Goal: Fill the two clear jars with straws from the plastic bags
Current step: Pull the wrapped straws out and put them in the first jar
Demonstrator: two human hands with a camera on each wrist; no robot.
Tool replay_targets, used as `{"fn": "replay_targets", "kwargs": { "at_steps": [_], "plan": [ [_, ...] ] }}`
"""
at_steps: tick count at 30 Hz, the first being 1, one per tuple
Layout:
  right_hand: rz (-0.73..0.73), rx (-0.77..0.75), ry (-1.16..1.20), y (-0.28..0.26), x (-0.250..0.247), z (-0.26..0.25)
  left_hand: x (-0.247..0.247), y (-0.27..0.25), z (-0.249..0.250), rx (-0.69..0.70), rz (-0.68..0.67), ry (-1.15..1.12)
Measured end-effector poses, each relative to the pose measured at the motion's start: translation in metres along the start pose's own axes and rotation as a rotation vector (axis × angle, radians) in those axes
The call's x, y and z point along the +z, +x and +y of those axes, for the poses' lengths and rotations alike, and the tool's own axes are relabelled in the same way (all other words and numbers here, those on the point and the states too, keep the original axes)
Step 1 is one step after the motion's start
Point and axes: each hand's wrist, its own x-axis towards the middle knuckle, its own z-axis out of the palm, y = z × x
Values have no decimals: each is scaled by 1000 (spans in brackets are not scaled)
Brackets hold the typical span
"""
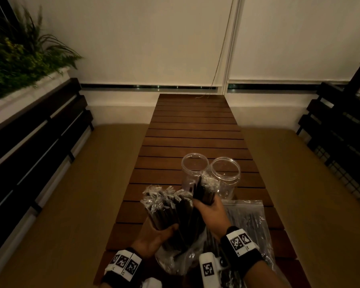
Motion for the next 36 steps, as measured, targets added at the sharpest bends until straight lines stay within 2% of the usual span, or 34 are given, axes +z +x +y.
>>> {"fn": "replay_targets", "kwargs": {
  "at_steps": [4, 12, 26, 36],
  "plan": [
    [63, 14, 26, 6, 2, -3, 4, 3, 4, 35, 5, -49],
    [118, -56, 44, 21, 1, -22, 8, 10, 13, 41, 30, -92],
    [83, -261, 102, 47, -14, -91, 7, 22, 4, -31, 57, -150],
    [125, -173, 135, 59, -20, -84, 7, 24, 1, -92, 68, -243]
  ]
}}
